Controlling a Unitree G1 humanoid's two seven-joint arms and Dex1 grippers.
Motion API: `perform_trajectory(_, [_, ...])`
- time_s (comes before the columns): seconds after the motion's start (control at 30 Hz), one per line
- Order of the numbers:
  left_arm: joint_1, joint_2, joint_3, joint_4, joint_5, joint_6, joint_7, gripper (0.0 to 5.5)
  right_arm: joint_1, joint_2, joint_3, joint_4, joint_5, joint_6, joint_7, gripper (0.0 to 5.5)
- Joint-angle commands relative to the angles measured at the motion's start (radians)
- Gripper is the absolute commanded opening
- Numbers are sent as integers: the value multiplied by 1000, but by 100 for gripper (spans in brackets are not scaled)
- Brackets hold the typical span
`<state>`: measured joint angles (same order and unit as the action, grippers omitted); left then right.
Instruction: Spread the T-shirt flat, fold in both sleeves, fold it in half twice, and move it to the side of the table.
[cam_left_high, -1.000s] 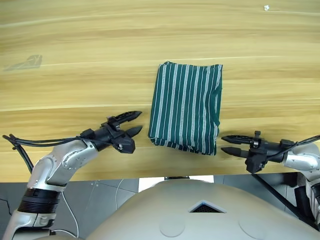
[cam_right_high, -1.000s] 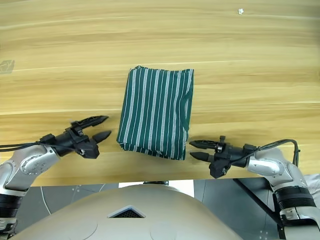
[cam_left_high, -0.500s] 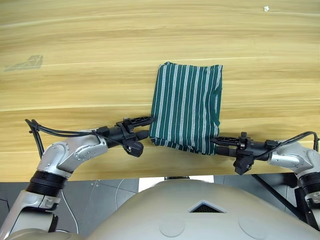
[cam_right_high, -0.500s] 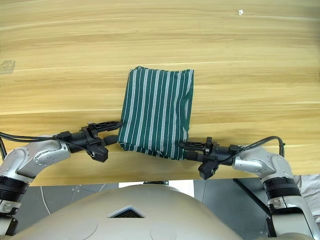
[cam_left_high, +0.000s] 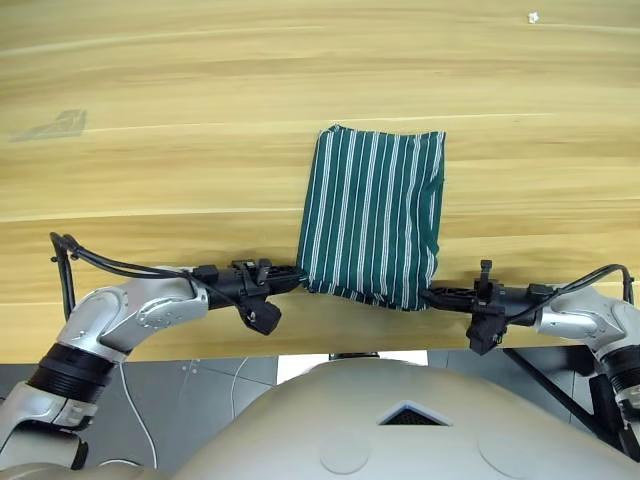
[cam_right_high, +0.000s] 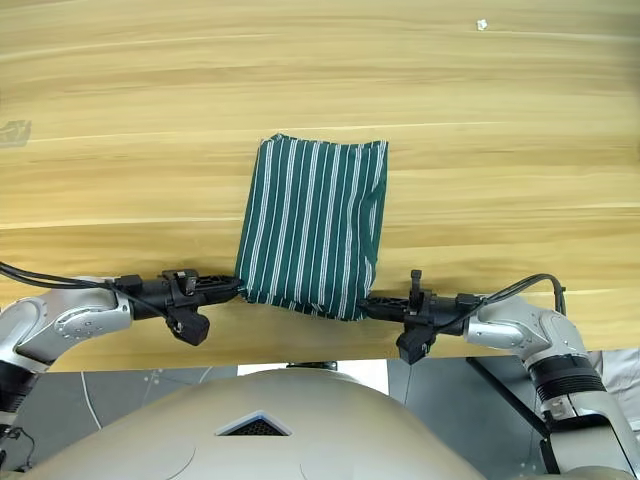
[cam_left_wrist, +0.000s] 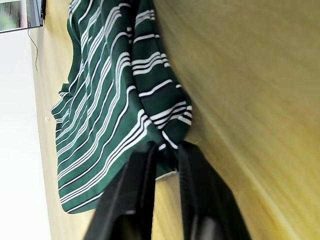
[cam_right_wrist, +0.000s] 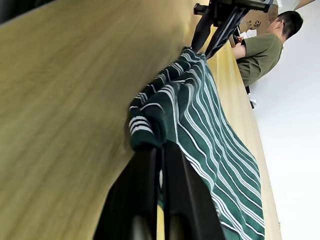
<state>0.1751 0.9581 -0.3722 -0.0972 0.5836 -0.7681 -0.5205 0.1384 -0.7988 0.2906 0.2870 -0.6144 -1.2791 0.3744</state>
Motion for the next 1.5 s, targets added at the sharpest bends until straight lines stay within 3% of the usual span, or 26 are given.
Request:
perform_trajectory(0.03, [1,-12,-66,75,84,28,-62,14,-12,-9,19,-1,11,26,2,0])
perform_trajectory(0.43, [53,33,-9,-12,-125,89,-98,2,-35,-43,150,-20,270,132,119,0])
perform_trajectory(0.6, [159,88,91,-131,-342,211,-157,2,6,-172,229,-183,783,495,426,0])
perform_trajectory(0.7, [217,133,152,-224,-485,293,-218,2,31,-251,190,-285,1063,745,599,0])
perform_trajectory(0.93, [430,234,313,-511,-989,556,-402,2,113,-338,45,-499,1395,1120,815,0])
perform_trajectory(1.17, [597,243,494,-604,-1125,655,-577,2,254,-346,-130,-627,1473,1275,914,0])
perform_trajectory(1.27, [575,236,552,-605,-1128,699,-607,2,205,-302,-177,-624,1416,1301,900,0])
perform_trajectory(1.37, [437,230,537,-515,-1086,745,-597,2,37,-216,-147,-511,1249,1282,855,0])
perform_trajectory(1.5, [140,126,393,-381,-955,817,-501,2,-236,-47,-88,-296,1047,1243,791,0])
